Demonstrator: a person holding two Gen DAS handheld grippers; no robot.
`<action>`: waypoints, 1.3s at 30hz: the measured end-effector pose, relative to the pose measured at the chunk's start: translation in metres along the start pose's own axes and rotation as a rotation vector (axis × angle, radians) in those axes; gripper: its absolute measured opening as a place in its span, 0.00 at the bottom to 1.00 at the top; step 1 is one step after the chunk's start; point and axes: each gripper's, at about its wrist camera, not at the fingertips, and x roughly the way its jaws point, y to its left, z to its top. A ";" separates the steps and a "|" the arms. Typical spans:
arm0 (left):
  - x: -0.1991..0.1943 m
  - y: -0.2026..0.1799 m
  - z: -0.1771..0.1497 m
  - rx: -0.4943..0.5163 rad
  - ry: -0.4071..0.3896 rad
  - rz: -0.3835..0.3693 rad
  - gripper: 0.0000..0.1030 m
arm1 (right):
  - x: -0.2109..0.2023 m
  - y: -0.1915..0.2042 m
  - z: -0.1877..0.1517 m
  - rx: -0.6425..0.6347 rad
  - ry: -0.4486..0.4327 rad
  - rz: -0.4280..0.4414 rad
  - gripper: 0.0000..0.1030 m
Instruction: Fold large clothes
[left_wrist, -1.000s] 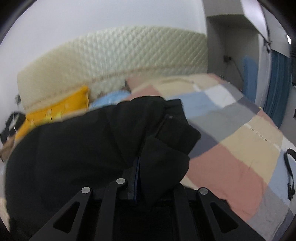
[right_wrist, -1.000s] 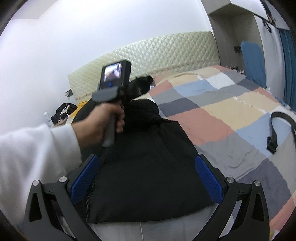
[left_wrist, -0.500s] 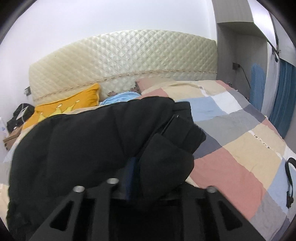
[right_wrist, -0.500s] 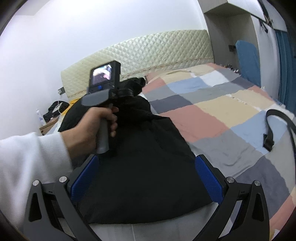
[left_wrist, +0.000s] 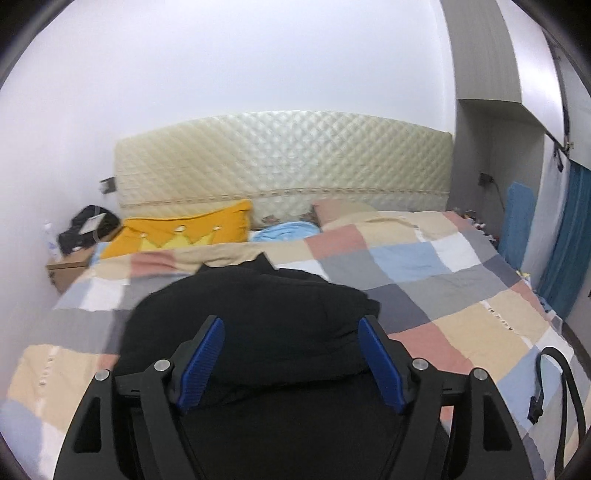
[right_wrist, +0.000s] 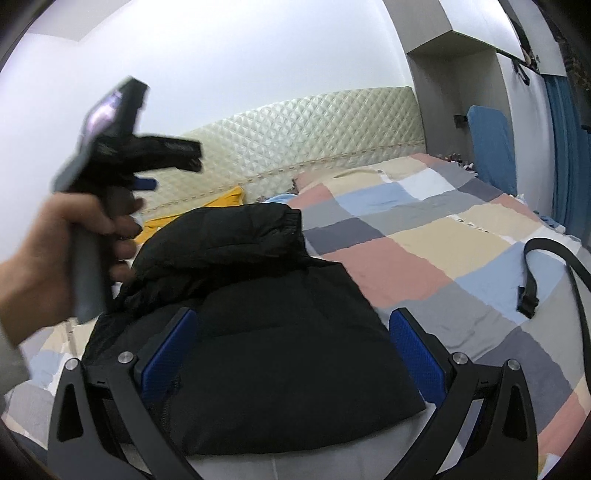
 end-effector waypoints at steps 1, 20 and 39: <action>-0.008 0.004 0.002 -0.006 0.016 0.023 0.73 | 0.002 0.002 0.000 -0.002 0.003 -0.001 1.00; -0.175 0.027 0.051 0.009 0.094 0.075 0.73 | -0.003 0.024 -0.006 -0.068 0.118 0.021 1.00; -0.239 0.176 -0.045 -0.144 0.071 0.052 0.73 | 0.003 0.021 0.015 -0.129 0.257 0.052 1.00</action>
